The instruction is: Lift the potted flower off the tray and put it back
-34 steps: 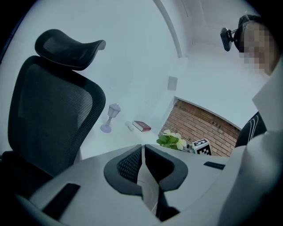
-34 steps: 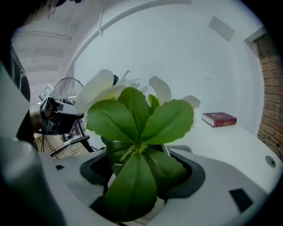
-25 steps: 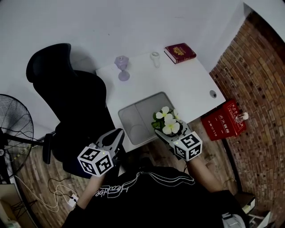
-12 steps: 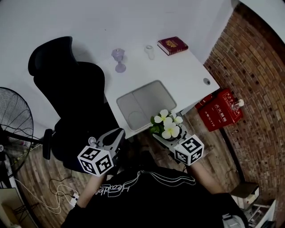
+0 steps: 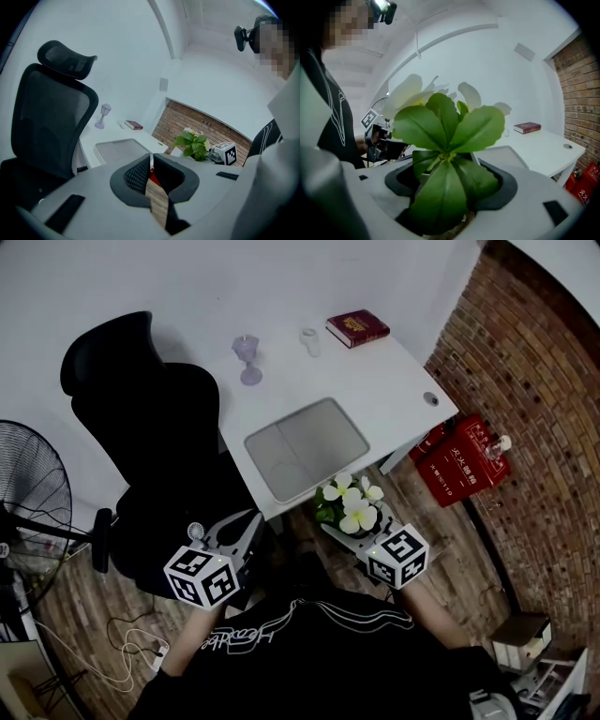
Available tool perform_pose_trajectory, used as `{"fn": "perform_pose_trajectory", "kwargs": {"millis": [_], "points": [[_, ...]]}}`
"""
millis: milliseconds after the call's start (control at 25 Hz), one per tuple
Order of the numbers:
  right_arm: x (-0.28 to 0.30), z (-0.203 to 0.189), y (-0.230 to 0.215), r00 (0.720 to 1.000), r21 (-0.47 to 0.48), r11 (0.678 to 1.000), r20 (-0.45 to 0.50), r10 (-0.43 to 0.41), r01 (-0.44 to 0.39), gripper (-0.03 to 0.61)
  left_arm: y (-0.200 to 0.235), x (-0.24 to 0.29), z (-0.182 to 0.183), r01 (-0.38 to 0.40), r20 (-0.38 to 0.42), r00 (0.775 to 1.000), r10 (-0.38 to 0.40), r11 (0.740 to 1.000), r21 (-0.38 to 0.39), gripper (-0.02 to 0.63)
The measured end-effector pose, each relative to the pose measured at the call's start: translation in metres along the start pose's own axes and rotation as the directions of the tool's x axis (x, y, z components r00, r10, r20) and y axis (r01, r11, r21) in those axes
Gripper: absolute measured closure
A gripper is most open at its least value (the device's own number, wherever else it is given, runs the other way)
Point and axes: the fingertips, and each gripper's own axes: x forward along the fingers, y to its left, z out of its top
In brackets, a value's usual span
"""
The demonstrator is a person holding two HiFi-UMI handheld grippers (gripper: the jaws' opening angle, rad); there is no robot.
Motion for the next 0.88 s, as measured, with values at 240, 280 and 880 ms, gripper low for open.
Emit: {"fn": "perform_pose_trajectory", "kwargs": {"millis": [240, 280, 880], "points": [[0.001, 0.004, -0.001, 1.0, -0.009, 1.0, -0.003, 0.004, -0.004, 0.235, 0.0, 0.003, 0.004, 0.004, 0.004, 1.0, -0.004, 1.0, -0.001, 0.568], [0.002, 0.006, -0.003, 1.0, -0.011, 1.0, -0.003, 0.003, -0.003, 0.235, 0.001, 0.005, 0.005, 0.004, 0.004, 1.0, -0.004, 1.0, -0.002, 0.568], [0.034, 0.043, -0.042, 1.0, -0.053, 0.998, 0.005, 0.031, -0.031, 0.235, 0.017, 0.032, 0.033, -0.03, 0.022, 0.999, 0.03, 1.0, -0.006, 0.568]]}}
